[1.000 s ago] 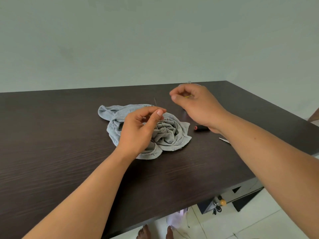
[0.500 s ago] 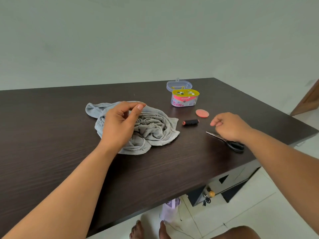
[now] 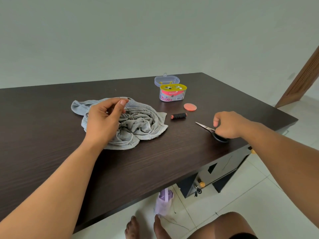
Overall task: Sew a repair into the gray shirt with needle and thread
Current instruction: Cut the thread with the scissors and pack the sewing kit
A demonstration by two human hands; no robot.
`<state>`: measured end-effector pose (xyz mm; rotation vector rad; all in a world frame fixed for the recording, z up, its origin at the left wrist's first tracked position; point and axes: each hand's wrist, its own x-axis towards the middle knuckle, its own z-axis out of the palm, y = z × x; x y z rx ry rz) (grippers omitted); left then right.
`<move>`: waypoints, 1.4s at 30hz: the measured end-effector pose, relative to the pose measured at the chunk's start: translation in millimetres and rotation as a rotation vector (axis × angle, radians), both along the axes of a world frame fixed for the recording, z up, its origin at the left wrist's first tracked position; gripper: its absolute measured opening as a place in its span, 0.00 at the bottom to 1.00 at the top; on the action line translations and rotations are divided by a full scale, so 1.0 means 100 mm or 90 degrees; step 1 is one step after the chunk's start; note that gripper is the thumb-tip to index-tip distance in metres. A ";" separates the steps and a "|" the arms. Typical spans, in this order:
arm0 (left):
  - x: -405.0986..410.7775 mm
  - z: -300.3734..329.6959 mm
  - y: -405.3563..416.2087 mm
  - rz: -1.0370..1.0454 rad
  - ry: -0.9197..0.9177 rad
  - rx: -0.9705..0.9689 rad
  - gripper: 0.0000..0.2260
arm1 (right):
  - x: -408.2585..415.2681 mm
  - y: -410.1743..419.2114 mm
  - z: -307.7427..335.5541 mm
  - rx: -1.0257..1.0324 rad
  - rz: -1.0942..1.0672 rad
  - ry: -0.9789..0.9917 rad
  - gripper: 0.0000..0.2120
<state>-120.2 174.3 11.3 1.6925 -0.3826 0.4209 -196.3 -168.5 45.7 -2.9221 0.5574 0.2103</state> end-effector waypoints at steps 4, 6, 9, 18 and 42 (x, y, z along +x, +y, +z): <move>0.00 -0.01 -0.01 -0.011 0.000 0.000 0.06 | -0.02 0.05 0.06 -0.006 0.002 0.054 0.10; -0.01 -0.01 0.01 -0.013 0.003 -0.006 0.06 | -0.02 0.09 0.08 -0.019 0.009 0.062 0.11; 0.00 -0.02 0.00 -0.016 0.008 -0.009 0.06 | -0.03 0.11 0.12 -0.021 0.008 0.080 0.13; 0.05 -0.01 0.05 0.007 0.048 -0.094 0.06 | 0.04 0.05 0.09 -0.048 0.050 0.107 0.17; -0.04 0.04 0.03 0.012 0.074 -0.081 0.10 | 0.09 0.52 0.34 0.120 0.061 -0.139 0.17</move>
